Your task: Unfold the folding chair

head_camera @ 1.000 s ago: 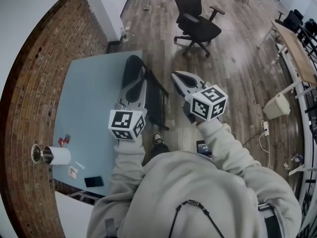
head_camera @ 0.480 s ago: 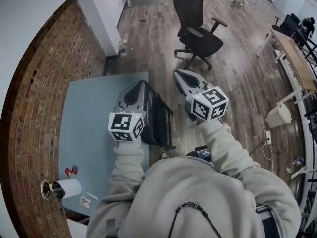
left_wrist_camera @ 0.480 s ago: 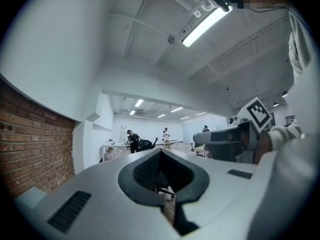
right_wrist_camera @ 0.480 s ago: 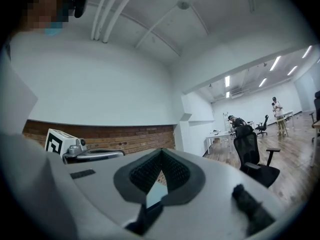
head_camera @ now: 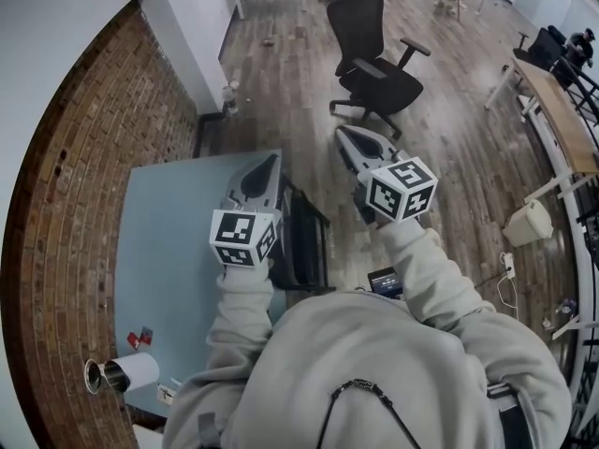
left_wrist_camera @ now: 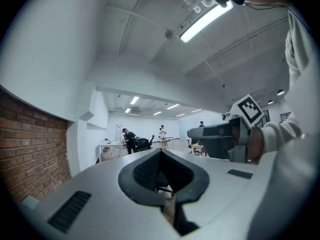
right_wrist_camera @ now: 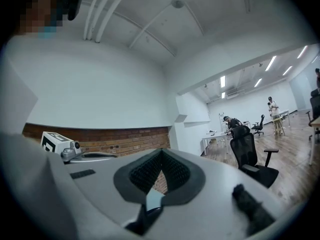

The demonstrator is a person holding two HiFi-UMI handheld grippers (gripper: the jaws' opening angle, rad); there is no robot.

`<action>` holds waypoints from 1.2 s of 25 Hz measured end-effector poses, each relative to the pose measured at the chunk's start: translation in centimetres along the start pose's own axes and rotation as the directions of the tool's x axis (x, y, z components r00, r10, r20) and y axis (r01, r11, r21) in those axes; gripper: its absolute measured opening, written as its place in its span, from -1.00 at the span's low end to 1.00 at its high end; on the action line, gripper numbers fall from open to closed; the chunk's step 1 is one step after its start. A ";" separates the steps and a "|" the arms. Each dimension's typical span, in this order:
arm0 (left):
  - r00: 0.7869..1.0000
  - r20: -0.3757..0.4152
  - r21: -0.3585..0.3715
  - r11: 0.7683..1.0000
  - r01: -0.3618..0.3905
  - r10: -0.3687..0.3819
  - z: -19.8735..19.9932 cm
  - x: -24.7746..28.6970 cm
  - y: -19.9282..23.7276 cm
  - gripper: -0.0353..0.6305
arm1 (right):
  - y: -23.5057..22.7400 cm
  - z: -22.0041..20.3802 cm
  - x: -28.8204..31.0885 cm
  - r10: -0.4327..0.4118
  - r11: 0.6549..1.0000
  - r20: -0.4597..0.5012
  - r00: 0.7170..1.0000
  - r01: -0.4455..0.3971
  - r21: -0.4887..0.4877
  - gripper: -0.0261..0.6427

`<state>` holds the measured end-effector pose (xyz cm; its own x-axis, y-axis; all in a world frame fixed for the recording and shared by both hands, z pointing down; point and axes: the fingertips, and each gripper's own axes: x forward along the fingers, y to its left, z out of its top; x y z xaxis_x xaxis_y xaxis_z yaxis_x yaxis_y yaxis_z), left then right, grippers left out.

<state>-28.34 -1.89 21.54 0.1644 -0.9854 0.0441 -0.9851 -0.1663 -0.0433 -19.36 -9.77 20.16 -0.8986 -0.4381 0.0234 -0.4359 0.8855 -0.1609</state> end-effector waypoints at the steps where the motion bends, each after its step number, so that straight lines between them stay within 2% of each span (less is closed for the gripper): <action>1: 1.000 -0.004 0.002 1.000 -0.007 0.007 -0.1 0.2 0.3 -0.88 | -0.2 -0.1 0.4 0.003 1.000 -0.002 1.000 -0.003 0.002 -0.90; 6: 0.998 -0.057 -0.031 0.999 -0.036 0.034 -2.8 0.9 2.1 -0.88 | -0.8 -2.5 2.5 0.010 1.000 -0.053 0.999 -0.009 0.024 -0.90; 12: 0.976 -0.211 -0.104 0.992 -0.075 0.051 -9.8 1.6 5.0 -0.88 | -2.5 -8.1 5.6 -0.010 0.997 -0.151 0.988 0.022 0.072 -0.90; 15: 0.950 -0.307 -0.151 0.982 -0.110 0.059 -14.8 1.3 6.3 -0.88 | -3.1 -12.9 7.4 -0.018 0.995 -0.224 0.974 0.040 0.094 -0.90; 18: 0.905 -0.420 -0.151 0.979 -0.135 0.060 -20.0 0.8 6.9 -0.88 | -3.5 -19.3 8.2 -0.024 0.989 -0.316 0.948 0.067 0.128 -0.90; 21: 0.871 -0.490 -0.180 0.973 -0.143 0.037 -24.7 0.6 7.6 -0.87 | -3.9 -26.0 9.2 -0.025 0.983 -0.420 0.907 0.098 0.153 -0.89; 23: 0.849 -0.528 -0.218 0.963 -0.161 0.022 -27.8 -0.2 7.5 -0.73 | -3.5 -30.8 9.5 -0.008 0.978 -0.493 0.870 0.110 0.177 -0.87; 27: 0.788 -0.615 -0.245 0.946 -0.214 0.020 -33.5 -1.6 8.2 -0.30 | -2.3 -39.9 9.9 0.044 0.963 -0.603 0.796 0.127 0.237 -0.60; 30: 0.747 -0.664 -0.298 0.927 -0.229 -0.029 -37.4 -2.3 8.2 -0.02 | -1.9 -47.2 10.1 0.057 0.956 -0.708 0.703 0.167 0.243 -0.39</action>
<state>-38.69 0.37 58.37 0.1185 -0.7068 0.6974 -0.9655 0.0821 0.2473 -29.95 -8.59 67.33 -0.6923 -0.1478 0.7063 -0.5542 0.7357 -0.3893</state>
